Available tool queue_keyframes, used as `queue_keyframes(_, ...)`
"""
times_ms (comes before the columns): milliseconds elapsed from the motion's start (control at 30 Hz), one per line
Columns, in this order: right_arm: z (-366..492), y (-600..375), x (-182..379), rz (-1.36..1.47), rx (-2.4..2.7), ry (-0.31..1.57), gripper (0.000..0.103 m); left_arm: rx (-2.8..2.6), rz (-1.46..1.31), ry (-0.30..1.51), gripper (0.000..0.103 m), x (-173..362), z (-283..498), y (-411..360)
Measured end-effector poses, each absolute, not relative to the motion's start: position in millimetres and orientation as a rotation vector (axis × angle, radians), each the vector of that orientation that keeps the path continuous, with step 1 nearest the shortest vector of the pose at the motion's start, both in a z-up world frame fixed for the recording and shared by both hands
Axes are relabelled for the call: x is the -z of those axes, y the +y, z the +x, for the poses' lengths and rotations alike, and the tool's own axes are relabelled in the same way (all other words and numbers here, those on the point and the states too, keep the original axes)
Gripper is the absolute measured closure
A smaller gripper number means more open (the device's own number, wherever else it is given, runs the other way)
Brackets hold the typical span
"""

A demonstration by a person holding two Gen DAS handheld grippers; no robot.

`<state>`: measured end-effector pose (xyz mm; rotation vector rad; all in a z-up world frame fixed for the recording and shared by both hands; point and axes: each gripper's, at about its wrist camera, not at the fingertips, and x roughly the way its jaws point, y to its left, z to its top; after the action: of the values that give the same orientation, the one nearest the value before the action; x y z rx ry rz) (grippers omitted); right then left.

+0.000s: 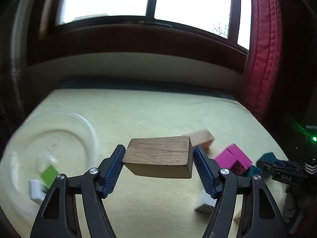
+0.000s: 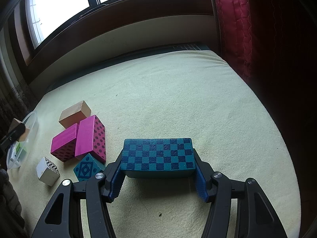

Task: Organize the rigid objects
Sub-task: 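Carry the wood block into the clear container and open the left gripper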

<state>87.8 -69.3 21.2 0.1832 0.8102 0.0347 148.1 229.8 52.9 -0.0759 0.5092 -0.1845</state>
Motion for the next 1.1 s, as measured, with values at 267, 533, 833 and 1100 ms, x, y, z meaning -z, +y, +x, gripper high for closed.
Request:
queue_keyframes(267, 87.8, -69.6, -21.0, 0.184, -0.035, 0.810, 0.040, 0.042, -0.086, 0.458, 0.032, -63.3, 140.7, 264.0)
queue_keyframes(533, 88.3, -70.1, -20.8, 0.182, -0.038, 0.810, 0.040, -0.109, -0.138, 0.443, 0.032, -68.3, 134.4, 312.4)
queue_keyframes(833, 89.0, -71.1, -20.8, 0.182, -0.040, 0.810, 0.040, -0.245, -0.153, 0.434, 0.032, -66.8, 122.6, 355.0)
queue_keyframes(1100, 88.8, -71.3, -21.0, 0.182, -0.040, 0.810, 0.040, -0.323, -0.162, 0.447, 0.032, -62.4, 120.1, 374.8)
